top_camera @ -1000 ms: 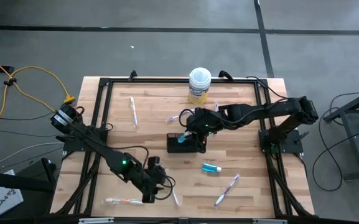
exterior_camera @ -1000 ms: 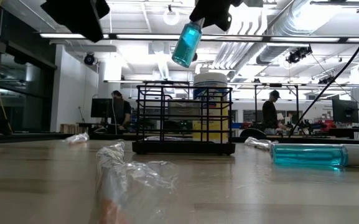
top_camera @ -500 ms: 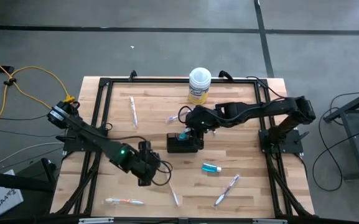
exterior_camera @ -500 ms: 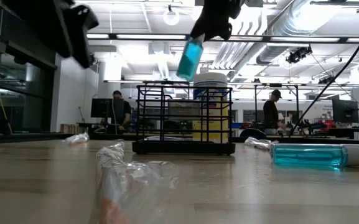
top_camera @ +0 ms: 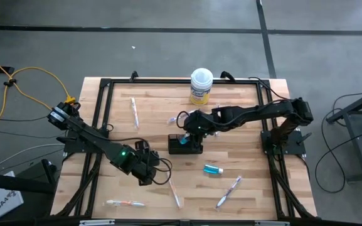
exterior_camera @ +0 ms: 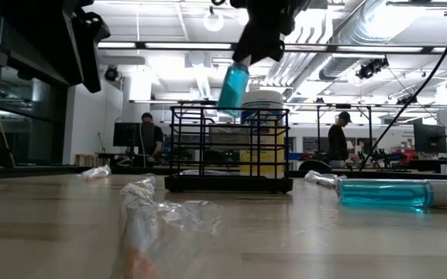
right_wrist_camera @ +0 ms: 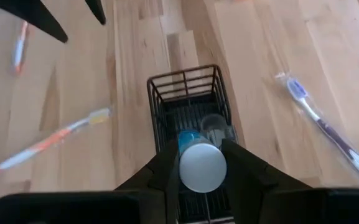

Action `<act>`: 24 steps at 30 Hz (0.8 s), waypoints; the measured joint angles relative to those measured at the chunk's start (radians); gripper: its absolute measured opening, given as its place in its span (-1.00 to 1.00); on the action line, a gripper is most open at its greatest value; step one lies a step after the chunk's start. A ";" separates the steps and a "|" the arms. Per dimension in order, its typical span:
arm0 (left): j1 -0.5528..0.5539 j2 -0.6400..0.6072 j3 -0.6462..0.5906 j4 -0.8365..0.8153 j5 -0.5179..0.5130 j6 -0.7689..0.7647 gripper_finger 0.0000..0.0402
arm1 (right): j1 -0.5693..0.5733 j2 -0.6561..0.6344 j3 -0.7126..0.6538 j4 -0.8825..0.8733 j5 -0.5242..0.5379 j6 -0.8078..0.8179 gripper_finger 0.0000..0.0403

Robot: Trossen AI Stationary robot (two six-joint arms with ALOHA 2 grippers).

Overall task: Pick & Place toothbrushing station
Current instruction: Put the left blue mouthwash into the wire organizer

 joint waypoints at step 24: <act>-0.002 0.001 0.000 0.007 0.000 -0.012 0.12 | 0.000 0.102 0.000 0.010 -0.051 0.007 -0.56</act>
